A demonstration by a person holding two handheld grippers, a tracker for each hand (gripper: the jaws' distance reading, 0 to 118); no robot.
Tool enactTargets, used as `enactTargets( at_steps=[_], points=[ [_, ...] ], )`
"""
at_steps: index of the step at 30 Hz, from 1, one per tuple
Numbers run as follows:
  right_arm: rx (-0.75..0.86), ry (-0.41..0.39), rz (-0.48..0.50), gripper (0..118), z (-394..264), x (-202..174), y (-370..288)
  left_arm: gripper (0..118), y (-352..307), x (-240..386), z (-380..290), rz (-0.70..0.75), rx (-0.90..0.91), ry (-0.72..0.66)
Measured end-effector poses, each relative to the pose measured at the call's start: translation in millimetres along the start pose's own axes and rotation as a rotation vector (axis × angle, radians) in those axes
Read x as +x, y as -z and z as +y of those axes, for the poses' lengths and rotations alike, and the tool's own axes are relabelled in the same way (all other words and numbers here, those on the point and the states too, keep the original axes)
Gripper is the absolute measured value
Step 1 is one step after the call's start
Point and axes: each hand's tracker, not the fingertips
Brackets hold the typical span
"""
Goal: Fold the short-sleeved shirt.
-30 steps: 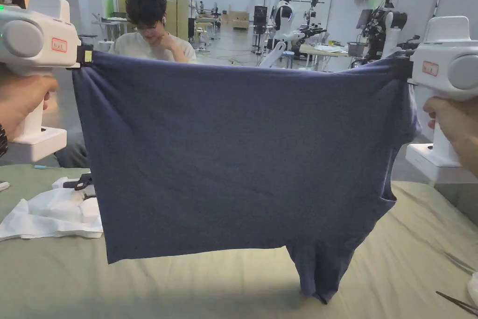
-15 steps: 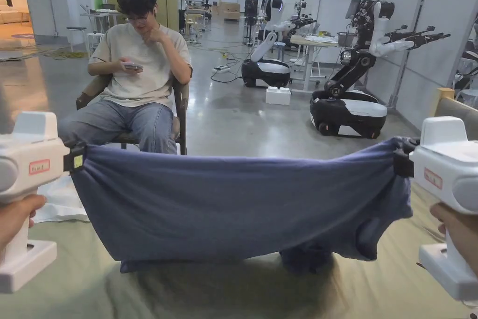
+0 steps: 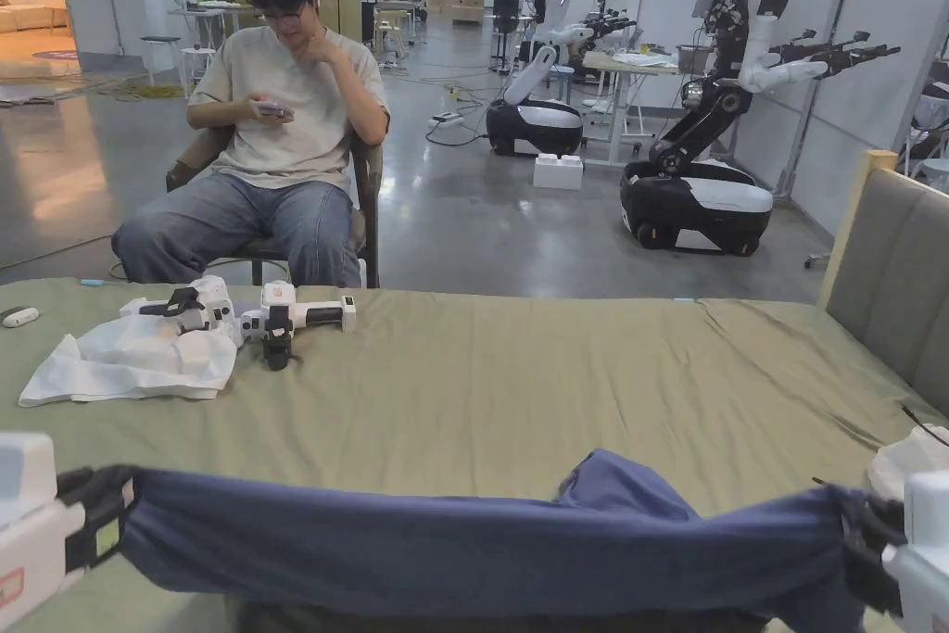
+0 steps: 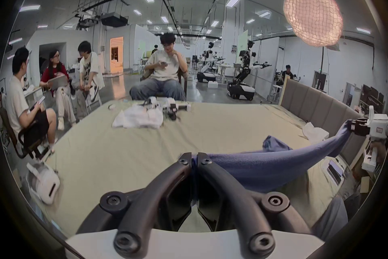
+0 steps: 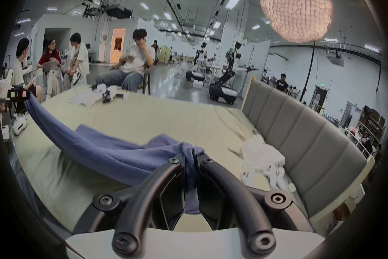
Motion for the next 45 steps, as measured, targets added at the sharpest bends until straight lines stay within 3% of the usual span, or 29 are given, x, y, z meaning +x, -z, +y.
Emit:
enactTargets(
  at_steps=[13, 21, 23, 24, 26, 28, 29, 40, 43, 45],
  points=[
    [-0.403, -0.020, 0.060, 8, -148, -29, 4, 0, -5, -5, -169, 0.047, -0.440, -0.008],
    [-0.523, -0.002, 0.068, 9, -186, -39, 17, 1, 17, -7, -210, 0.063, -0.539, 0.025],
    [-0.524, -0.006, 0.047, 20, -185, -41, 15, 10, 18, -8, -213, 0.069, -0.562, 0.027],
    [-0.521, -0.018, 0.019, 32, -182, -43, 13, 17, 17, -7, -212, 0.075, -0.566, 0.032],
    [-0.473, -0.021, -0.019, 63, -172, -45, 10, 40, 13, -5, -209, 0.097, -0.537, 0.046],
    [-0.385, 0.029, -0.014, 69, -155, -48, 7, 57, 12, -3, -196, 0.095, -0.445, 0.045],
    [-0.343, 0.057, -0.001, 69, -148, -50, 8, 58, 11, 2, -188, 0.090, -0.405, 0.040],
    [0.145, 0.172, 0.019, 69, -58, -114, 25, 53, 31, 77, -93, 0.053, 0.024, 0.119],
    [0.261, 0.203, 0.002, 58, -40, -124, 19, 23, 28, 95, -74, 0.038, 0.123, 0.142],
    [0.331, 0.216, 0.009, 54, -32, -128, 13, 19, 27, 104, -65, 0.053, 0.170, 0.148]
  ],
)
